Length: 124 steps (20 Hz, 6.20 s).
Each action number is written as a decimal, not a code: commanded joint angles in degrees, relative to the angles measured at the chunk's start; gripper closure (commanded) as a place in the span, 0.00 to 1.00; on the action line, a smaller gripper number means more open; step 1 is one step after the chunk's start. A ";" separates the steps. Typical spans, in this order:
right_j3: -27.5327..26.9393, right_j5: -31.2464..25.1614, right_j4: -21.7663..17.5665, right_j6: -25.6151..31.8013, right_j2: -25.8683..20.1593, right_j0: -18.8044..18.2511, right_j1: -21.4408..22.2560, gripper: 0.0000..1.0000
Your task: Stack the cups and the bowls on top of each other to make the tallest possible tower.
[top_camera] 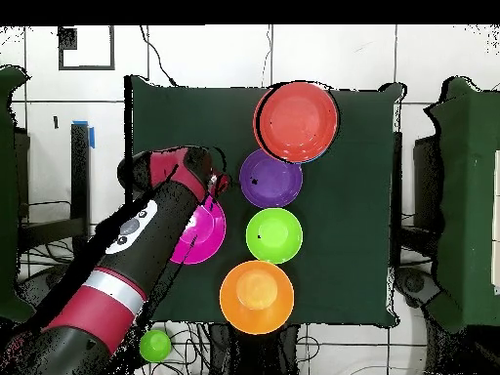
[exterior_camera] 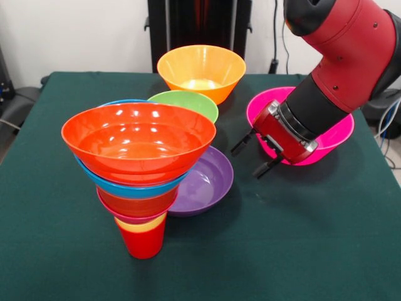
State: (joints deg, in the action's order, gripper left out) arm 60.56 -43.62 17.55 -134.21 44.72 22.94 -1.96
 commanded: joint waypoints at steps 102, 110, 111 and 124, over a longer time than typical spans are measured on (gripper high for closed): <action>-2.31 4.49 -8.12 -0.50 -4.81 -0.99 -4.88 1.00; -2.17 2.84 -7.80 -0.59 -5.50 -0.93 -4.02 1.00; -2.15 2.66 -7.82 -0.59 -5.40 -0.86 -3.95 1.00; -2.45 -0.69 -8.26 1.12 -5.07 -0.77 -3.04 1.00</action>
State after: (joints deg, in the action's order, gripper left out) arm 60.53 -39.40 12.87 -134.20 45.14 22.24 -6.51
